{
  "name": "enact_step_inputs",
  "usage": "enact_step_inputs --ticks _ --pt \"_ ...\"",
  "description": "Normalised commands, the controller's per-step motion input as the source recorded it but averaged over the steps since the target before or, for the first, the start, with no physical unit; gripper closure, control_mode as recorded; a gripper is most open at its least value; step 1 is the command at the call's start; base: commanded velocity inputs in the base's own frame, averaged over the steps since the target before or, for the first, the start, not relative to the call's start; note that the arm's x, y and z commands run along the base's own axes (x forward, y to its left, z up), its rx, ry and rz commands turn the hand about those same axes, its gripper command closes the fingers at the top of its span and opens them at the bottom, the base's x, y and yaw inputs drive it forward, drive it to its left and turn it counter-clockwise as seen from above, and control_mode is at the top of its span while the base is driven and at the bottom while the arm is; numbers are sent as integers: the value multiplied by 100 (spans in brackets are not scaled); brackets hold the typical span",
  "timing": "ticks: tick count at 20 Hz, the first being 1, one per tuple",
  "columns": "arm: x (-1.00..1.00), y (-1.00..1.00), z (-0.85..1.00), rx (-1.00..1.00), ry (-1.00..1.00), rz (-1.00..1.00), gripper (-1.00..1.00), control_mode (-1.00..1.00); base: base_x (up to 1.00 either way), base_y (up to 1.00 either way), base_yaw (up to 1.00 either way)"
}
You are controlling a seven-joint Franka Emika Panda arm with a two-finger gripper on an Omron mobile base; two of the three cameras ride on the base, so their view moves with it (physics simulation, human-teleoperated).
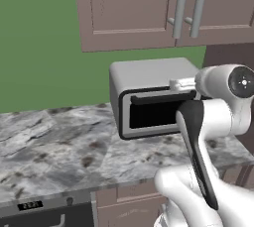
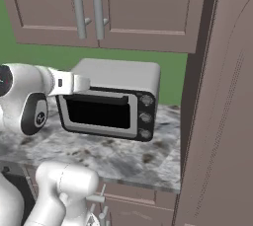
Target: The dining table condiment station is running low on mustard. Refill the condiment station by opening the cabinet and taking the mustard from the cabinet and placing it on the dining table.
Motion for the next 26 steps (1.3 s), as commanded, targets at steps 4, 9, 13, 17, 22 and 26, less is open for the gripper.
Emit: enact_step_inputs --ticks 4,9,13,17,22,26 --pt "-3 0 92 0 -50 0 -100 -100 0 0 0" --pt "-2 -3 91 4 -44 5 -100 -100 0 0 0" --pt "0 -14 64 11 -29 8 -100 -100 0 0 0" --pt "30 -3 24 2 -17 9 -100 -100 0 0 0" --pt "53 0 7 1 -12 6 -100 -100 0 0 0" --pt "72 0 0 3 0 3 -100 -100 0 0 0"
